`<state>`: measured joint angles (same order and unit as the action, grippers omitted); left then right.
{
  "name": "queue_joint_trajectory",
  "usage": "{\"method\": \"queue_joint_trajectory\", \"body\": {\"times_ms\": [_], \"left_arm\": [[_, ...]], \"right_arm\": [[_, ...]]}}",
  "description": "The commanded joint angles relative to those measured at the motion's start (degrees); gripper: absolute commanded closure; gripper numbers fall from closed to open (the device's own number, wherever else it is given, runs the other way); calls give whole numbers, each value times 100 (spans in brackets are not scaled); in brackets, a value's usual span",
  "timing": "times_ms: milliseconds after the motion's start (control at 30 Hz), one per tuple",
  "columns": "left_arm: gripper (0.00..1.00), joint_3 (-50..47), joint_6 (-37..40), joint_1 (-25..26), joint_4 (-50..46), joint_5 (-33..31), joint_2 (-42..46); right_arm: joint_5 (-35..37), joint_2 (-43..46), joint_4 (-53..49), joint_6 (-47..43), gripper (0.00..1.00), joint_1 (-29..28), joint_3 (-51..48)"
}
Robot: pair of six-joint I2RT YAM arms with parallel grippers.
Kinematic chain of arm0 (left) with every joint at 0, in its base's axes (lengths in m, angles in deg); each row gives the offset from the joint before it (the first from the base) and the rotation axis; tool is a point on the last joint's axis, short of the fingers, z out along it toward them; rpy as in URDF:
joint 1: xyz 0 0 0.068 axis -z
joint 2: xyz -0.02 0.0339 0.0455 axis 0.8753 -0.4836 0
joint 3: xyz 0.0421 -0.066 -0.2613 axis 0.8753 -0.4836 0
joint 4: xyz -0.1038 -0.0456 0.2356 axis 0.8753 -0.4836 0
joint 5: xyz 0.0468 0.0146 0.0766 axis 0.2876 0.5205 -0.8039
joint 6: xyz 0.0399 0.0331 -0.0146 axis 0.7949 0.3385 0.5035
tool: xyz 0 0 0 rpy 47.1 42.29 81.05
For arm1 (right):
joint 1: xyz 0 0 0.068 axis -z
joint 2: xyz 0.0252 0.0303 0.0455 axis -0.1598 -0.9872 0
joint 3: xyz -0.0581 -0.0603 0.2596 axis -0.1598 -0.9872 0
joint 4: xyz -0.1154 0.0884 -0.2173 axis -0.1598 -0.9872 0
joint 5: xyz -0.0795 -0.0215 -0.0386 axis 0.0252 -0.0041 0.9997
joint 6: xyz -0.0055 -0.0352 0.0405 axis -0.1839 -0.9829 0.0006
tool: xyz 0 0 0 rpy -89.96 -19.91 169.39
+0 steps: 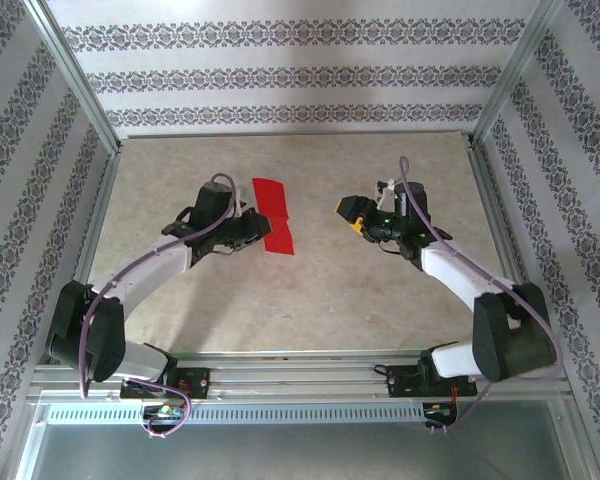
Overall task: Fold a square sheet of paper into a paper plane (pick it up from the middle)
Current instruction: Turn over the paper at the center of the table.
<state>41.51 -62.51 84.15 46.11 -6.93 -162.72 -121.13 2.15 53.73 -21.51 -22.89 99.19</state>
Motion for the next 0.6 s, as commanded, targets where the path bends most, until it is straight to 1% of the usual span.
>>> {"method": "queue_joint_trajectory", "body": {"times_ms": [0,67,133,233,300,400,567], "left_arm": [[89,823,1310,318,-3250,-2282,-125],[89,1393,1440,613,-4040,-3338,-446],[89,1894,1440,871,-4721,-4131,-864],[89,2560,1275,1259,-5506,-5083,-1662],[89,2900,1026,1469,-5886,-5516,-2187],[89,3330,652,1724,-6167,-5747,-2928],[89,3982,376,2076,-6101,-5301,-3988]], "right_arm": [[1030,393,-917,-829,19,51,6],[1409,604,-1169,-1029,14,51,4],[1672,755,-1328,-1114,13,60,-26],[1899,917,-1401,-1137,13,66,-114],[2007,1015,-1435,-1115,13,75,-190],[2195,1169,-1487,-1042,13,101,-327],[2344,1384,-1533,-913,13,168,-521]]}}
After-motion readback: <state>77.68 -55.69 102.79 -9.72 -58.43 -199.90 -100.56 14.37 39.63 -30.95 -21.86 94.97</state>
